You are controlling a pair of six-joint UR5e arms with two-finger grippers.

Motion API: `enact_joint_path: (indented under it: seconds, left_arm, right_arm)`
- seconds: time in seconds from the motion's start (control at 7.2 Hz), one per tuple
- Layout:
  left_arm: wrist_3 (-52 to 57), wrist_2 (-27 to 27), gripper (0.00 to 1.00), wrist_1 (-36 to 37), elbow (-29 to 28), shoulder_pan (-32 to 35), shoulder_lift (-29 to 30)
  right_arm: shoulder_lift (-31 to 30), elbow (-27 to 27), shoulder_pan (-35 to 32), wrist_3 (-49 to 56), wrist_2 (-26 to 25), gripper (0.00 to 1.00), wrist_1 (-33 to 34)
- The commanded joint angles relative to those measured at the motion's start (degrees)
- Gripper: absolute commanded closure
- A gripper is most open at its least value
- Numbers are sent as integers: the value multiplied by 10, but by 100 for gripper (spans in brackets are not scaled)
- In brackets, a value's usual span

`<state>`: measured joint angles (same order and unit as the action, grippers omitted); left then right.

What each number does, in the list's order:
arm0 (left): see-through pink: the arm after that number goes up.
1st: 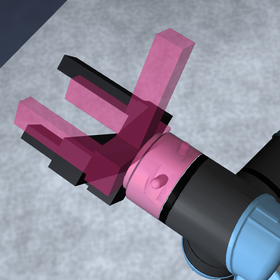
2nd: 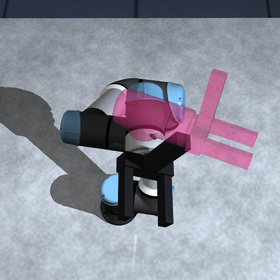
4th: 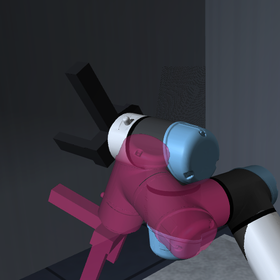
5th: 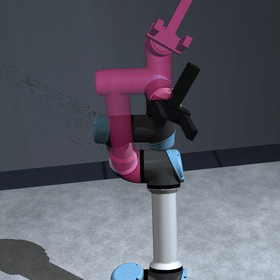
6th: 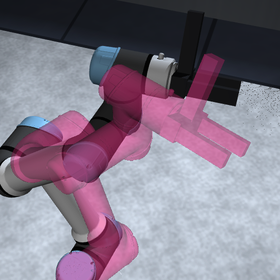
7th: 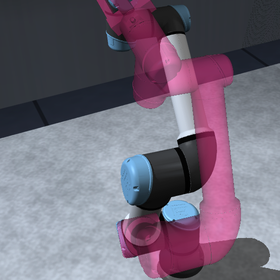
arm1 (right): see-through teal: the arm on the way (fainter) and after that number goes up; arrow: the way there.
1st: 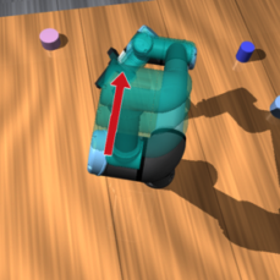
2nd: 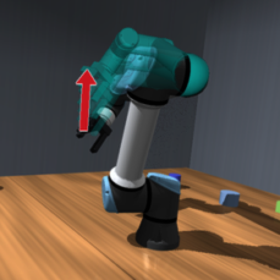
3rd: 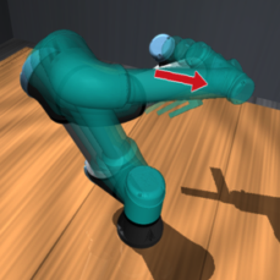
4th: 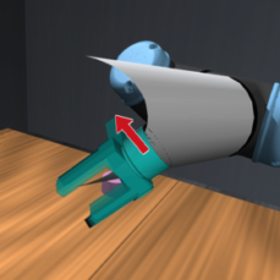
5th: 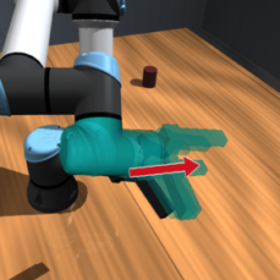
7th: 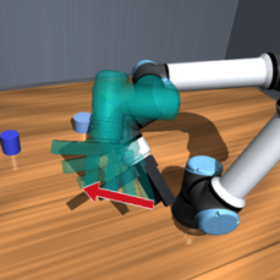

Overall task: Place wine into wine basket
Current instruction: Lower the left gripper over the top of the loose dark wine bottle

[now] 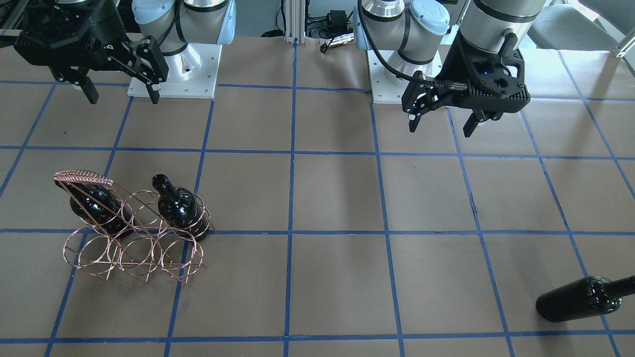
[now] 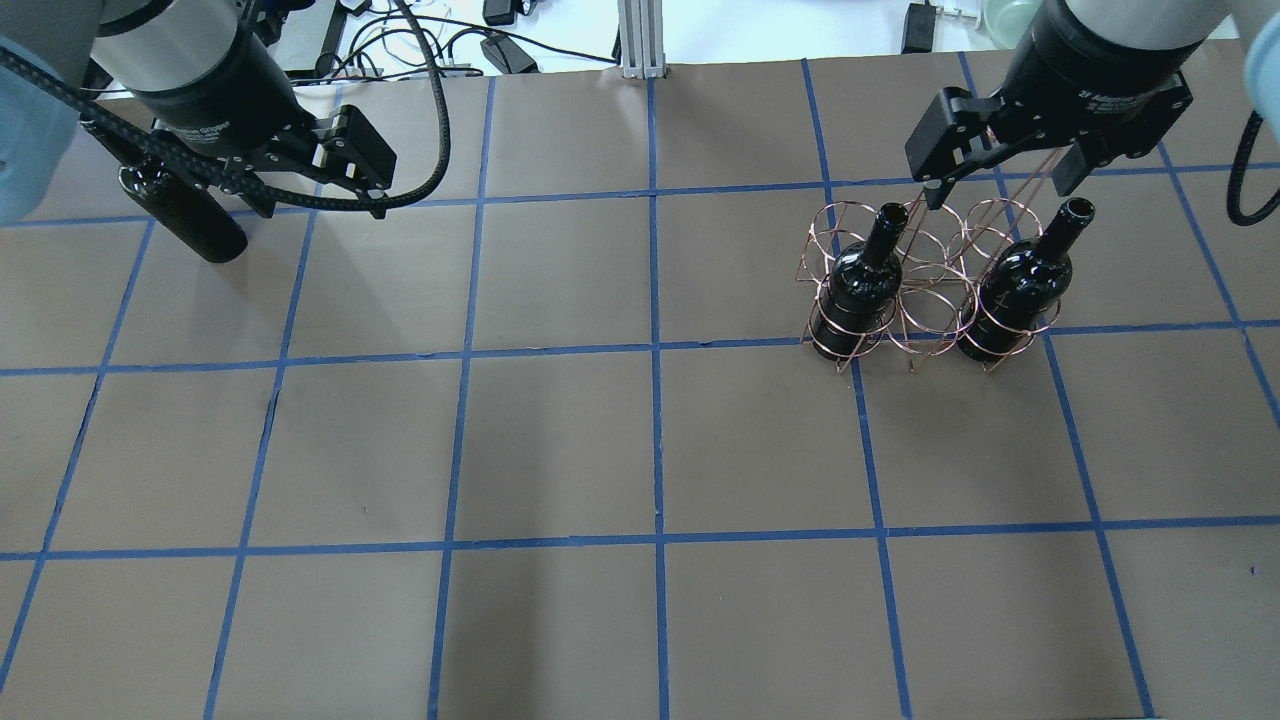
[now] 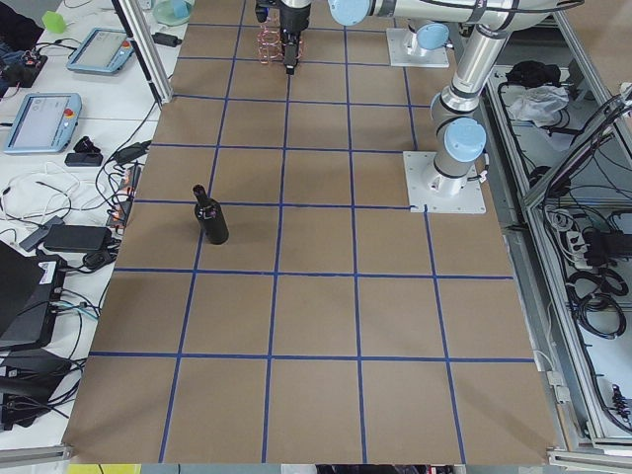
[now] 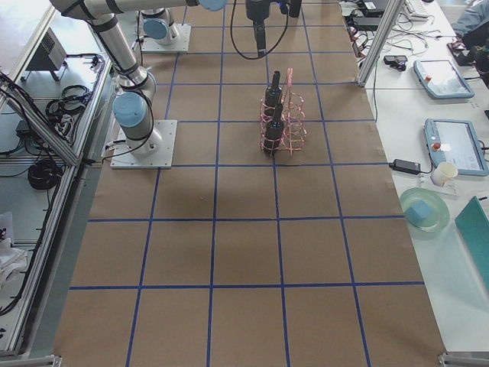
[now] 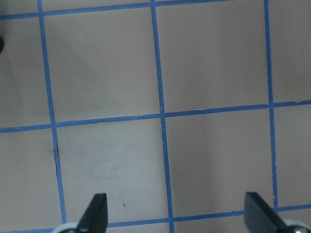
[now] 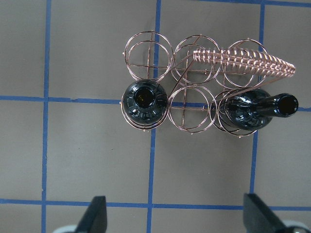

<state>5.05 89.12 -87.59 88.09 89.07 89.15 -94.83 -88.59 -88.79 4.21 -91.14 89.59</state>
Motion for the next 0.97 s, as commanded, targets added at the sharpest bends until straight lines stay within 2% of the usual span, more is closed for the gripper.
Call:
enact_joint_path:
  seconds: [0.0, 0.56, 0.83]
  left_arm:
    - [-1, 0, 0, 1, 1, 0, 4]
    - [0, 3, 0, 2, 0, -11, 7]
    - [2, -8, 0, 42, -8, -65, 25]
  right_arm:
    - [0, 0, 0, 1, 0, 0, 0]
    - [0, 0, -1, 0, 1, 0, 0]
    - [0, 0, -1, 0, 1, 0, 0]
